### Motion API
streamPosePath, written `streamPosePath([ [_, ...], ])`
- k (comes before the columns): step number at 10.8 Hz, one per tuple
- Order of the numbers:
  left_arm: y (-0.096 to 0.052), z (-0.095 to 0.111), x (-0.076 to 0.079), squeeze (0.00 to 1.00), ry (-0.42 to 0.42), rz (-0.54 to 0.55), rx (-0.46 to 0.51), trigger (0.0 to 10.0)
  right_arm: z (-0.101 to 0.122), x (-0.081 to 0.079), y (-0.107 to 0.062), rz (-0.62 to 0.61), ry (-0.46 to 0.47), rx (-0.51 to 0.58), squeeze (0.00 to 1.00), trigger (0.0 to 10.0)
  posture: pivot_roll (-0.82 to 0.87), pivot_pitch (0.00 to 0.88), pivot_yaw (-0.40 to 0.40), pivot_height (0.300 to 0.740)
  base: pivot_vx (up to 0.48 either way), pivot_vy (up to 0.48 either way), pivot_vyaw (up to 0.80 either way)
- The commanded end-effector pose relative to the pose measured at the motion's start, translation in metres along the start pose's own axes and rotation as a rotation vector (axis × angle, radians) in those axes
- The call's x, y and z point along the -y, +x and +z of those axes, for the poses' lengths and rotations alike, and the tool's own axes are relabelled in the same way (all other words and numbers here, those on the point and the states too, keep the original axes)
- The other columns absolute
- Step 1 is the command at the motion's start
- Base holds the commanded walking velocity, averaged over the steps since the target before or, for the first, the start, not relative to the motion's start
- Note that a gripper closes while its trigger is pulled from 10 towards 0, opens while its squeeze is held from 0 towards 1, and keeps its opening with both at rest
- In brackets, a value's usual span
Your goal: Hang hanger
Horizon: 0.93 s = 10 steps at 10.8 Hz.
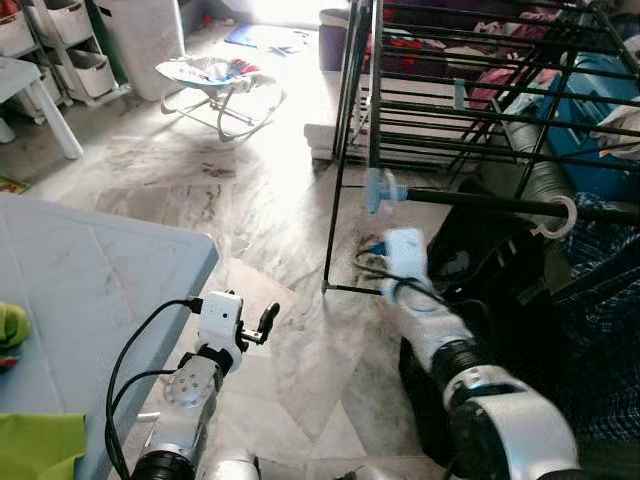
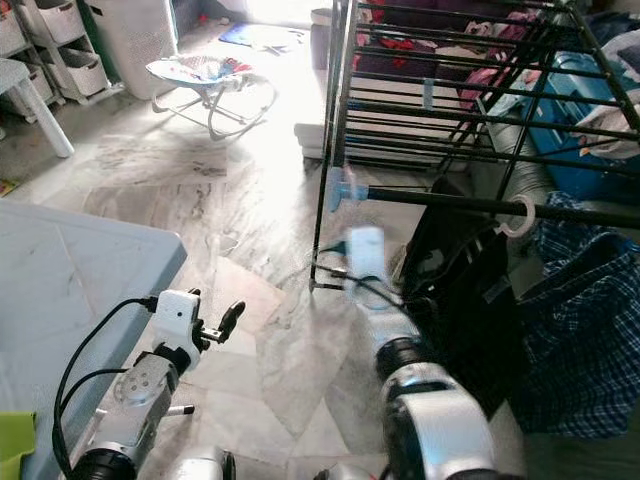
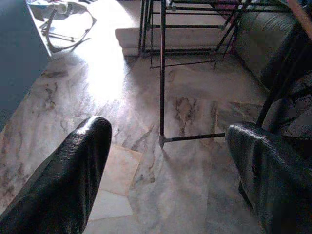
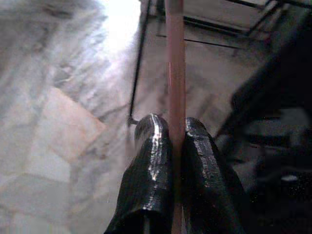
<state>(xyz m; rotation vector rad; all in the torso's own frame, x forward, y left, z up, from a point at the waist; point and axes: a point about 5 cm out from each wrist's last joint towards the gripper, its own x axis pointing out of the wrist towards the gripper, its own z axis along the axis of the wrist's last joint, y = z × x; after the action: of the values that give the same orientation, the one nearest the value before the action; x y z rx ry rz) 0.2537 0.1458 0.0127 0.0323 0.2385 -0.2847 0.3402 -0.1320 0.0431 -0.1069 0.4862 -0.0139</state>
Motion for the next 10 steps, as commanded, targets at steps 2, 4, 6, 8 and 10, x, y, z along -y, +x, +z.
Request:
streamPosePath([
  [2, 0.0, 0.004, -0.003, 0.0, 0.004, 0.018, 0.005, 10.0, -0.031, 0.015, -0.004, -0.075, 0.064, -0.129, 0.0, 10.0, 0.09, 0.052, -0.079, 0.74, 0.0, 0.0, 0.0],
  [4, 0.002, 0.008, -0.006, 0.0, 0.02, 0.027, 0.022, 10.0, -0.031, 0.023, -0.006, -0.104, 0.069, -0.05, 0.0, 10.0, 0.09, 0.058, -0.088, 0.74, 0.0, 0.0, 0.0],
  [6, 0.001, 0.008, -0.006, 0.0, 0.035, 0.008, 0.021, 10.0, -0.024, 0.04, -0.01, -0.176, 0.149, 0.085, 0.0, 10.0, 0.09, 0.053, -0.077, 0.74, 0.0, 0.0, 0.0],
  [8, 0.001, 0.007, -0.005, 0.0, 0.049, -0.009, 0.01, 10.0, -0.015, 0.037, -0.009, -0.165, 0.138, 0.125, 0.0, 10.0, 0.08, 0.057, -0.067, 0.74, 0.0, 0.0, 0.0],
  [10, 0.005, 0.01, -0.002, 0.0, 0.067, -0.026, 0.007, 10.0, -0.002, 0.02, -0.004, -0.085, 0.068, 0.125, 0.0, 10.0, 0.08, 0.072, -0.058, 0.74, 0.0, 0.0, 0.0],
])
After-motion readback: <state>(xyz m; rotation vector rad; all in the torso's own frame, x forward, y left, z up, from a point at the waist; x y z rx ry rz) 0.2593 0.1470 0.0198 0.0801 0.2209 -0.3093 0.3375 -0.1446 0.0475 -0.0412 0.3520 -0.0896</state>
